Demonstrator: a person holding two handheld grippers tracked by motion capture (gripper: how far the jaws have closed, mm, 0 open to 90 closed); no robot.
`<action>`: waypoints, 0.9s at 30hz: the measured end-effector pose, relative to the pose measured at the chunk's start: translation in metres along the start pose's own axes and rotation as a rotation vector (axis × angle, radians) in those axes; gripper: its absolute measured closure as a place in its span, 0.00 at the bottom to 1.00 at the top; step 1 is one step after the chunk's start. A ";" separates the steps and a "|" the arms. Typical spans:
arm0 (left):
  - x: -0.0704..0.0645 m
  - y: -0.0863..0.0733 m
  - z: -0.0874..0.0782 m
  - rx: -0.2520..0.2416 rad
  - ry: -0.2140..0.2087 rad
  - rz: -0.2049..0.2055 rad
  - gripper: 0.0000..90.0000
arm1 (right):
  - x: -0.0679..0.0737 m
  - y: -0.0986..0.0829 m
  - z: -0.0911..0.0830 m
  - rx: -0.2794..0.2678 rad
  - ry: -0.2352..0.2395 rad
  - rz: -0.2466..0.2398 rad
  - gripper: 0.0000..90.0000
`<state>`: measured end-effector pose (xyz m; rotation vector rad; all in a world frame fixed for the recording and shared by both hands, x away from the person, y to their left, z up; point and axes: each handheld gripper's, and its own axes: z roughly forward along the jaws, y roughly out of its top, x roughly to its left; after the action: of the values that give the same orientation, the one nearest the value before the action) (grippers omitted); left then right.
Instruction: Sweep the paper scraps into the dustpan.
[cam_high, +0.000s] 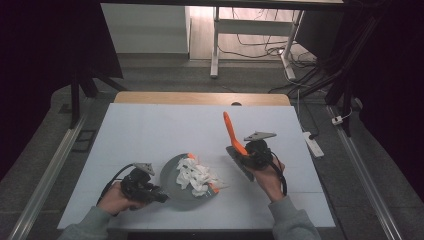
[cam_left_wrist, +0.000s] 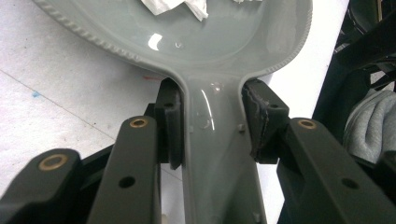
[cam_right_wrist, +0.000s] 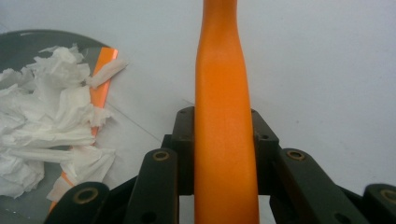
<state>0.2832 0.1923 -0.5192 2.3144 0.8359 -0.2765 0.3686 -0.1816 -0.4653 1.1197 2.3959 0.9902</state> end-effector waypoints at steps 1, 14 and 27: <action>0.000 0.000 0.000 0.001 0.000 0.000 0.68 | 0.002 0.000 0.002 0.005 0.002 -0.001 0.78; -0.002 0.000 0.000 0.002 0.002 0.000 0.68 | 0.024 0.003 0.016 0.035 0.034 -0.032 0.78; -0.003 0.000 0.001 0.003 0.001 0.000 0.68 | 0.054 0.005 0.032 0.076 0.065 -0.070 0.78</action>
<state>0.2806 0.1903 -0.5188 2.3173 0.8364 -0.2773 0.3539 -0.1236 -0.4841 1.0368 2.5260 0.9337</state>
